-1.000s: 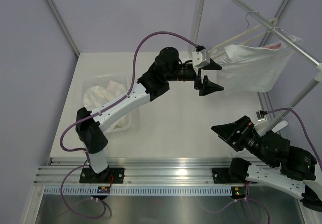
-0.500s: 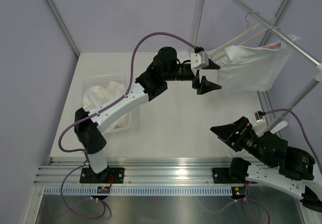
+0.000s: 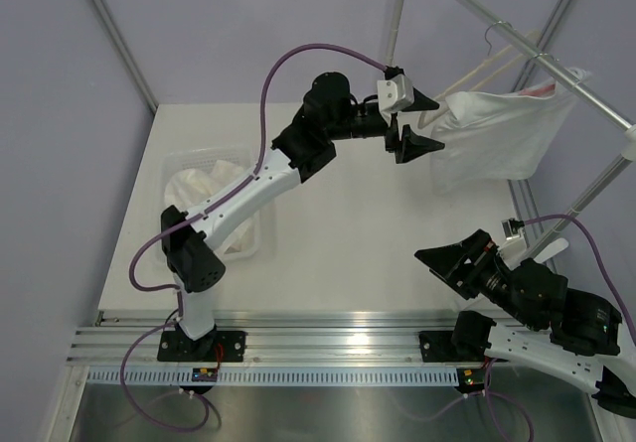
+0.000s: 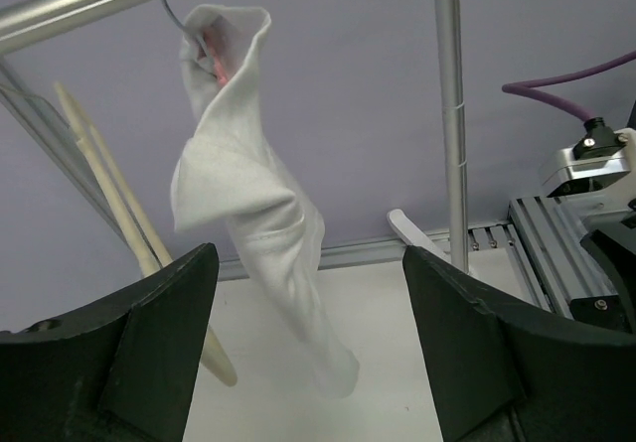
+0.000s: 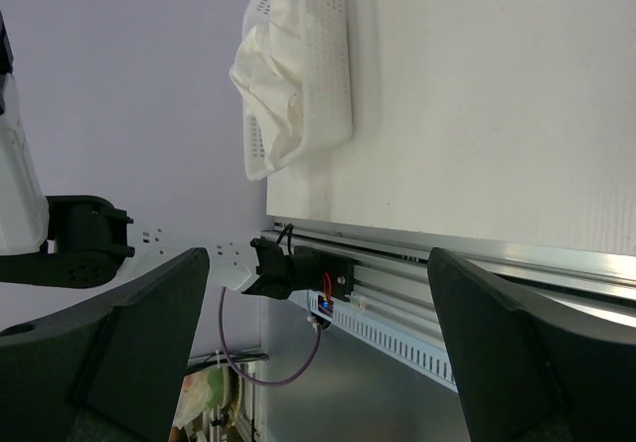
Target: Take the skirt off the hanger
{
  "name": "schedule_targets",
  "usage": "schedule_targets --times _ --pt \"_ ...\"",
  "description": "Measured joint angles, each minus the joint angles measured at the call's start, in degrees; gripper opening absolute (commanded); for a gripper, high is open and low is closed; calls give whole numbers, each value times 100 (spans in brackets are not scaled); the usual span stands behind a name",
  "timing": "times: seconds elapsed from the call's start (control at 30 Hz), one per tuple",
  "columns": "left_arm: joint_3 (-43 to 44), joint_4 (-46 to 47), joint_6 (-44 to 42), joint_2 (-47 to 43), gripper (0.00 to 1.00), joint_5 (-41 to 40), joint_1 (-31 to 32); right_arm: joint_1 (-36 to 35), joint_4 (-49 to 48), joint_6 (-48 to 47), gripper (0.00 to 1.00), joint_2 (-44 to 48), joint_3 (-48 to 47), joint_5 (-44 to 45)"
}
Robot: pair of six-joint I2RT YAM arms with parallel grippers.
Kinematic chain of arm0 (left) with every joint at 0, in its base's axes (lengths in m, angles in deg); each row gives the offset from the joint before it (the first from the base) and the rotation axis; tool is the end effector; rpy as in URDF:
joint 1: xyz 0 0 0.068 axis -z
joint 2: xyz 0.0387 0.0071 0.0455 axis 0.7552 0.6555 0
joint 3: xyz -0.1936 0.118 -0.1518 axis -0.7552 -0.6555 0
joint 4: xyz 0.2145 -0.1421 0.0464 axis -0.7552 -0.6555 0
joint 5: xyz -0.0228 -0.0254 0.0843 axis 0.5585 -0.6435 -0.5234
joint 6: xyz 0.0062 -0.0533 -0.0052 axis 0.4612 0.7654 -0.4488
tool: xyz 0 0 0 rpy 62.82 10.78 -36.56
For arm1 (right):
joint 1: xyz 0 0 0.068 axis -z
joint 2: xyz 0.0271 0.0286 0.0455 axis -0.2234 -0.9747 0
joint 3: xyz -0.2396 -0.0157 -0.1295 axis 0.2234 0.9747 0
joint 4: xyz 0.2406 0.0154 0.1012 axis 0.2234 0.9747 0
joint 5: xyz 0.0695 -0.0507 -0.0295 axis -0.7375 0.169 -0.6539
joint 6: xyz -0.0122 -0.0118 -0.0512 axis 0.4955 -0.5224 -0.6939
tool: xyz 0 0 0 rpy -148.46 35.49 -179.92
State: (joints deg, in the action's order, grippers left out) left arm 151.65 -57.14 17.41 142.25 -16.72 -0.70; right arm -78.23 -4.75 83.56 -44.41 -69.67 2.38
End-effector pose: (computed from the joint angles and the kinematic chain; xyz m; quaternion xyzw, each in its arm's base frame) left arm 0.2708 -0.3398 0.4708 0.5165 0.4047 -0.4690 0.5912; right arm 0.0272 0.0218 0.3373 0.1761 0.7852 0.4600 0.3752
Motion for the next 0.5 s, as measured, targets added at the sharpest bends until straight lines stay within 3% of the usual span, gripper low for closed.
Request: schedule_targets --times 0.5 --pt "885 -142 282 1001 87 -317 15 0 120 9 99 146 0 9"
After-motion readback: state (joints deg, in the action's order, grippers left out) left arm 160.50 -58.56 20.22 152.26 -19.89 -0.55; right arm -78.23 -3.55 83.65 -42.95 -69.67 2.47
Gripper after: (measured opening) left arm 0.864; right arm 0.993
